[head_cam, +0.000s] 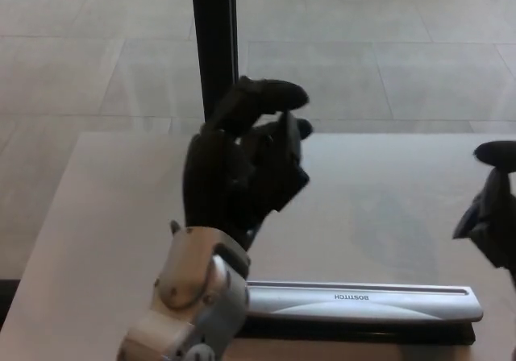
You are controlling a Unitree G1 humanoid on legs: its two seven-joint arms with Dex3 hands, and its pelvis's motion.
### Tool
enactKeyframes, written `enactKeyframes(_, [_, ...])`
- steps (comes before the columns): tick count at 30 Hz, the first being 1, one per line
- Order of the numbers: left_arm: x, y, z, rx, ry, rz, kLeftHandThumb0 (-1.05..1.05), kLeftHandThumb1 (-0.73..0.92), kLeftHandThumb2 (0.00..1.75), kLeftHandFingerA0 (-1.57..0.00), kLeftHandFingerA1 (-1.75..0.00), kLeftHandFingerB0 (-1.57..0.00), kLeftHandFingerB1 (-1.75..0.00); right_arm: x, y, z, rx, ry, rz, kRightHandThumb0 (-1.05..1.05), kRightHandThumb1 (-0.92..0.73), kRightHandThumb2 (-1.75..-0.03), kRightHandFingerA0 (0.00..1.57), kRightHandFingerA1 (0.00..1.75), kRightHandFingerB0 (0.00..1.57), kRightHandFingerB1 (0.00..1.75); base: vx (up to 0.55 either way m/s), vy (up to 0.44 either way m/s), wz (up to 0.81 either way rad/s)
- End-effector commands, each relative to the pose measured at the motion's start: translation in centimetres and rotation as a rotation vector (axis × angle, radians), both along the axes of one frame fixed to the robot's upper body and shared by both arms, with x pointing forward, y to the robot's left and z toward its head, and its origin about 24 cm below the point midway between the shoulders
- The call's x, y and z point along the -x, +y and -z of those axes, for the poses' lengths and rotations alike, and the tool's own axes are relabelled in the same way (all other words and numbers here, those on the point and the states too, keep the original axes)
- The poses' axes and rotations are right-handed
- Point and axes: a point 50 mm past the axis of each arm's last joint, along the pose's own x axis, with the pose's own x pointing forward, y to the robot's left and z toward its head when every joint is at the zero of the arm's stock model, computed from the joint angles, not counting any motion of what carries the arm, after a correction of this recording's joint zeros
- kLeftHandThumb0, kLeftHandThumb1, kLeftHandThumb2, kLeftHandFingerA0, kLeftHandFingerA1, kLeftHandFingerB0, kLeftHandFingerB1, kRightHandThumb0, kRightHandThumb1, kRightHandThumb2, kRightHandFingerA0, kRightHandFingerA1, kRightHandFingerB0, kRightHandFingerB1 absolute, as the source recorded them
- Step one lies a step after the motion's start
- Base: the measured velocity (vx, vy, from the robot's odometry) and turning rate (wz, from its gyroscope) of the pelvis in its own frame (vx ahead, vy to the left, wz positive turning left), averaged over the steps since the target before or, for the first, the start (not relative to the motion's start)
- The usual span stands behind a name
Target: A hole pucnch is kept on the middle on the desk infront of the robot and the robot uses both its hands as fists to press on it and use it
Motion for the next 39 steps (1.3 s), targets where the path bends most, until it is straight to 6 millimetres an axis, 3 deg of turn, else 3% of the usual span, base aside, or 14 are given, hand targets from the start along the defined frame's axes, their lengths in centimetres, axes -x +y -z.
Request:
enactKeyframes(1, [2.3,-3.2,4.5,-0.038,0.25,-0.01,-0.27,0.76,0.95,-0.85,-1.75,-0.52,-1.72,0.6,1.1,2.0,0.07,0.081,-0.039,-0.26,-0.67,-0.94,1.01,1.75,0.67,1.46,0.0,0.0,0.0])
enactKeyframes(3, [2.5,-3.5,5.3,-0.049,0.273,-0.014,-0.27,0.8,0.94,-0.87,-1.75,-0.5,-1.72,0.7,0.9,2.4,0.083,0.085,-0.046,-0.29,-0.68,-0.95,1.0,1.75,0.72,1.37,0.0,0.0,0.0])
enactKeyframes(9, [3.3,-4.4,7.6,-0.055,0.314,-0.057,-0.3,0.79,0.93,-0.89,-1.75,-0.55,-1.75,0.7,0.8,3.8,0.089,0.123,-0.023,-0.31,-0.67,-0.97,1.0,1.75,0.74,1.4,0.0,0.0,0.0])
enactKeyframes(13, [3.7,-4.8,8.7,-0.008,0.376,-0.093,-0.37,0.81,0.88,-0.92,-1.75,-0.57,-1.75,0.7,0.9,4.7,0.088,0.114,-0.012,-0.33,-0.65,-1.0,1.01,1.75,0.76,1.43,0.0,0.0,0.0])
enactKeyframes(15, [4.3,-5.1,9.9,-0.012,0.418,-0.119,-0.39,0.9,0.78,-0.89,-1.75,-0.52,-1.75,0.8,0.8,5.8,0.094,0.123,0.013,-0.37,-0.62,-1.05,1.04,1.75,0.77,1.49,0.0,0.0,0.0])
enactKeyframes(18, [4.5,-5.1,10.9,-0.039,0.434,-0.16,-0.4,0.88,0.78,-0.9,-1.75,-0.5,-1.75,0.9,0.6,6.6,0.086,0.12,0.033,-0.36,-0.62,-1.03,1.06,1.75,0.7,1.56,0.0,0.0,0.0])
enactKeyframes(20, [4.0,-4.6,12.2,-0.087,0.451,-0.259,-0.37,0.79,0.89,-0.89,-1.75,-0.49,-1.7,0.5,0.6,7.7,0.075,0.147,0.076,-0.38,-0.63,-1.01,1.06,1.75,0.71,1.55,0.0,0.0,0.0])
enactKeyframes(23, [4.0,-4.7,13.6,-0.036,0.551,-0.379,-0.38,0.84,0.77,-0.93,-1.75,-0.54,-1.62,0.7,0.9,9.4,0.093,0.185,0.104,-0.34,-0.66,-1.02,1.02,1.75,0.77,1.52,0.0,0.0,0.0])
enactKeyframes(30, [3.3,-5.4,13.6,-0.096,0.495,-0.51,-0.33,0.84,0.77,-0.87,-1.75,-0.53,-1.61,0.6,1.5,11.6,0.139,0.245,0.184,-0.37,-0.68,-0.96,1.01,1.75,0.69,1.63,0.0,0.0,0.0])
enactKeyframes(32, [2.9,-5.4,13.4,-0.122,0.469,-0.56,-0.35,0.81,0.79,-0.9,-1.75,-0.55,-1.69,0.8,1.6,12.0,0.187,0.232,0.235,-0.35,-0.69,-0.95,0.95,1.75,0.74,1.55,0.0,0.0,0.0])
enactKeyframes(33, [2.7,-5.4,13.3,-0.112,0.465,-0.59,-0.38,0.83,0.74,-0.89,-1.75,-0.56,-1.6,0.9,1.7,12.2,0.205,0.218,0.263,-0.37,-0.72,-0.89,0.92,1.75,0.72,1.55,0.0,0.0,0.0])
enactKeyframes(35, [2.5,-5.5,13.1,-0.089,0.471,-0.625,-0.38,0.82,0.75,-0.89,-1.75,-0.56,-1.63,0.8,1.5,12.4,0.235,0.196,0.318,-0.36,-0.71,-0.89,0.92,1.75,0.73,1.55,0.0,0.0,0.0])
enactKeyframes(37, [2.5,-5.7,13.2,-0.205,0.409,-0.662,-0.35,0.81,0.79,-0.9,-1.75,-0.61,-1.65,0.9,1.4,13.1,0.305,0.216,0.386,-0.39,-0.74,-0.84,0.91,1.75,0.61,1.69,0.0,0.0,0.0])
enactKeyframes(39, [2.5,-6.0,13.4,-0.265,0.38,-0.662,-0.37,0.83,0.76,-0.87,-1.75,-0.61,-1.64,1.1,1.4,13.4,0.312,0.221,0.406,-0.41,-0.75,-0.85,0.93,1.75,0.62,1.63,0.0,0.0,0.0])
